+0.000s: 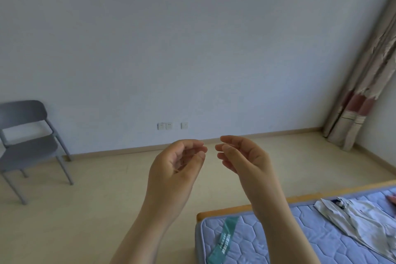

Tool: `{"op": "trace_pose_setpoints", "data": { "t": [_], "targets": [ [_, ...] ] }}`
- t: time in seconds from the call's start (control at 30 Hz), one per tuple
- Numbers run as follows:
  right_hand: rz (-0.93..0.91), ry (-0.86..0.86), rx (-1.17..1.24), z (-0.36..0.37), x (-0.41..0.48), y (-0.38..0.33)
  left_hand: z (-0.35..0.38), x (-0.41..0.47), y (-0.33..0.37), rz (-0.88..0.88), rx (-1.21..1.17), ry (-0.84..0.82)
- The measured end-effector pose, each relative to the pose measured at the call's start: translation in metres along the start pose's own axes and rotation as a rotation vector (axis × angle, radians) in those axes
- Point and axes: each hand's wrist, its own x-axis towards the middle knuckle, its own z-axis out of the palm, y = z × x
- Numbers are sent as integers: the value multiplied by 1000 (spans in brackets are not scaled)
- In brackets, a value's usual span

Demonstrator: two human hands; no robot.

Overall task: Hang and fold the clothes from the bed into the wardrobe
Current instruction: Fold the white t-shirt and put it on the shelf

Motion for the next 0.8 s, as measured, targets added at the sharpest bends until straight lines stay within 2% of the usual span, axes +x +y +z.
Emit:
{"op": "trace_pose_setpoints", "data": {
  "t": [0.27, 0.43, 0.8],
  "targets": [
    [-22, -11, -26, 57, 113, 7, -28, 128, -23, 27, 7, -32],
    [-36, 78, -3, 58, 185, 25, -16, 202, -49, 14, 1, -71],
    [-52, 143, 4, 35, 353, 59, 45, 363, -98, 23, 65, -145]
  ]
}}
